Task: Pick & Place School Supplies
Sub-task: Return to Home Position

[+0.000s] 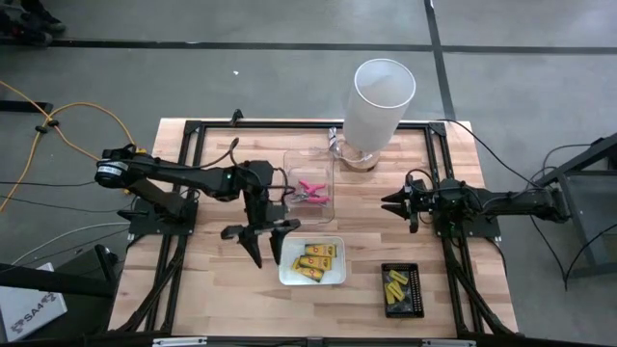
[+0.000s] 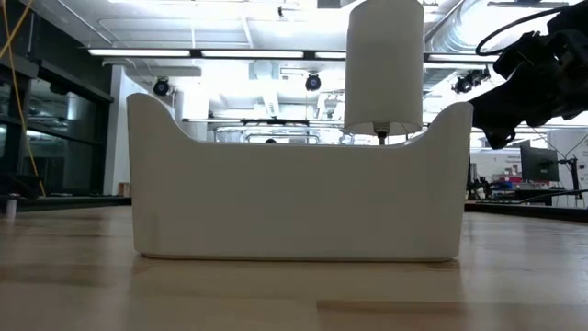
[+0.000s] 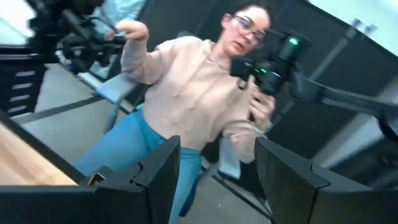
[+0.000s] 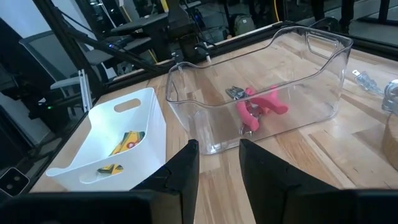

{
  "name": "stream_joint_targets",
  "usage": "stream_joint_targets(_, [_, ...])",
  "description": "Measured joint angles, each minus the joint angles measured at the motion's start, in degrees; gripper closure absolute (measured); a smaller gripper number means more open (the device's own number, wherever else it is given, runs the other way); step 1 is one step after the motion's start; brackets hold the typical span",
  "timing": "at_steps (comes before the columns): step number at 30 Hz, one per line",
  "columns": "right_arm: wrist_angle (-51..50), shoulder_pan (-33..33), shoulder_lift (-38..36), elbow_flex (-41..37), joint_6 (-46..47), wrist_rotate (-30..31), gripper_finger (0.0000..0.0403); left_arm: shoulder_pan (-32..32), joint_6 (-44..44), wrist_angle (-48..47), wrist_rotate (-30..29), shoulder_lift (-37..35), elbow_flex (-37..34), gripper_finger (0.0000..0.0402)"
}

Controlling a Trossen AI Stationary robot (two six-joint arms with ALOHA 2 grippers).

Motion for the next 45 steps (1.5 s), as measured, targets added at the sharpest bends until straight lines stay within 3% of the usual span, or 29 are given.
stream_joint_targets(4, [0.0, 0.0, 0.0, -0.02, 0.0, 0.02, 0.0297, 3.27, 3.66, -0.73, 4.85, -0.35, 0.0, 0.02])
stream_joint_targets(9, [0.0, 0.0, 0.0, -0.02, 0.0, 0.04, 0.0297, 9.22, 7.61, -7.01, 3.61, -0.35, 0.0, 0.02])
stream_joint_targets(13, [-0.02, 0.0, 0.0, -0.04, 0.0, 0.07, 0.0297, 14.11, 12.21, -15.46, -1.39, -0.57, 0.0, 0.02])
stream_joint_targets(18, [0.0, 0.0, 0.0, -0.07, 0.0, 0.09, 0.0297, 18.39, 17.62, -24.36, -13.83, -1.69, -0.04, 0.02])
stream_joint_targets(24, [0.2, 0.0, 0.02, -0.07, 0.0, 0.13, 0.0297, 18.7, 20.21, -28.22, -26.45, -4.23, -0.04, 0.02])
stream_joint_targets(28, [0.22, 0.01, 0.02, -0.07, 0.02, 0.13, 0.0297, 18.57, 22.84, -29.98, -28.9, -7.81, -0.88, 0.02])
stream_joint_targets(33, [0.31, 0.02, 0.02, -0.07, 0.02, 0.11, 0.0297, 19.47, 22.92, -29.1, -31.26, -15.39, -7.85, 0.02])
stream_joint_targets(45, [0.33, 0.02, 0.02, -0.07, 0.02, 0.11, 0.0297, 17.83, 14.06, -6.3, -45.94, -39.93, -36.95, 0.02])
